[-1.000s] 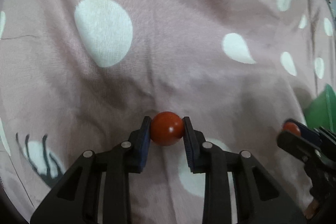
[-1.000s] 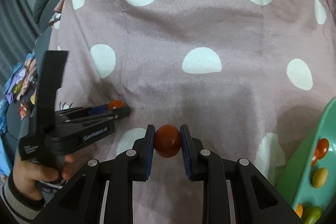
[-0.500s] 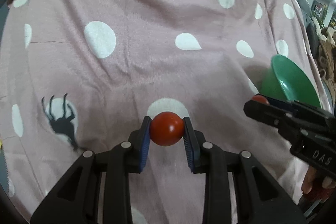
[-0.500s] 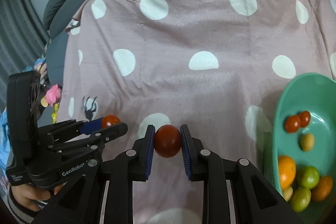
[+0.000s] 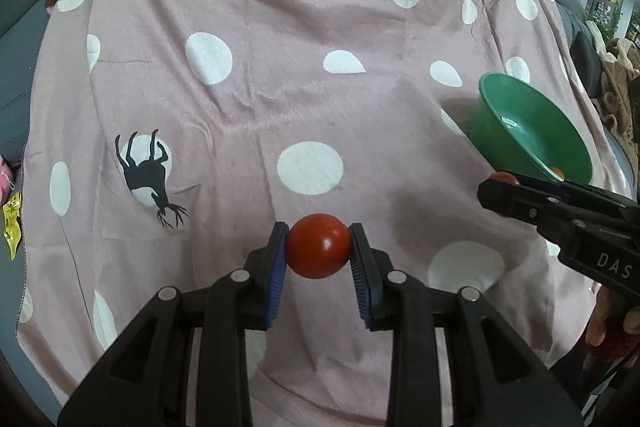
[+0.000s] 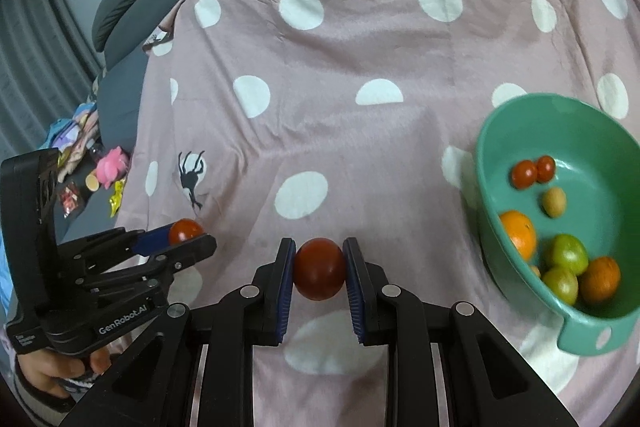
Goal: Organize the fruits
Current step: 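Carry both cherry tomatoes to the green bowl and lower them inside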
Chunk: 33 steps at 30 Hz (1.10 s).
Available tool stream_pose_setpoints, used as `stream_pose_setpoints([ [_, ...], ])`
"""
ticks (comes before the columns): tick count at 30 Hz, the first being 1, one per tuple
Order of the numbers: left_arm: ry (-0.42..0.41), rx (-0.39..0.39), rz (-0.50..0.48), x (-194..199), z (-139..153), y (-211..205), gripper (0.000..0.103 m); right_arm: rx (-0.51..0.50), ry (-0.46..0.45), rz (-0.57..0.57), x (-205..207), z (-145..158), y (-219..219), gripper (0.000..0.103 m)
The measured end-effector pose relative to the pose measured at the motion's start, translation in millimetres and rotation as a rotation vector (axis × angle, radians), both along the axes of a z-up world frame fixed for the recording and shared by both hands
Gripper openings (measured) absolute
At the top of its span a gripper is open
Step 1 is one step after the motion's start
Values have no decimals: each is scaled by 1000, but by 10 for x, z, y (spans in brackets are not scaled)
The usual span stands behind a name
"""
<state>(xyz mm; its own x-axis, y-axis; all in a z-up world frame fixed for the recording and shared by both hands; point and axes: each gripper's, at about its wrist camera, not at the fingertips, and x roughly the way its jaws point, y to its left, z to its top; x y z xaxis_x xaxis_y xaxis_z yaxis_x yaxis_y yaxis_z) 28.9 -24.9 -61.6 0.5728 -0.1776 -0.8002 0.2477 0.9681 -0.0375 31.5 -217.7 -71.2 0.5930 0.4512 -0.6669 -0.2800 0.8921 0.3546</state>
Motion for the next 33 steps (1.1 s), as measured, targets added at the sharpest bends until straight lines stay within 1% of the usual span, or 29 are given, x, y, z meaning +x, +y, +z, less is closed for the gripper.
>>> stream_pose_setpoints([
  [8, -20, 24, -21, -48, 53, -167, 31, 13, -19, -33, -110, 55, -162, 26],
  [17, -52, 47, -72, -14, 153, -448, 31, 26, -45, -85, -153, 125, -435, 26],
  [23, -66, 48, -129, 47, 205, -715, 31, 32, -61, -127, -173, 165, -645, 26],
  [33, -99, 45, -252, 150, 302, -1319, 31, 20, -85, -214, -185, 222, -1037, 26],
])
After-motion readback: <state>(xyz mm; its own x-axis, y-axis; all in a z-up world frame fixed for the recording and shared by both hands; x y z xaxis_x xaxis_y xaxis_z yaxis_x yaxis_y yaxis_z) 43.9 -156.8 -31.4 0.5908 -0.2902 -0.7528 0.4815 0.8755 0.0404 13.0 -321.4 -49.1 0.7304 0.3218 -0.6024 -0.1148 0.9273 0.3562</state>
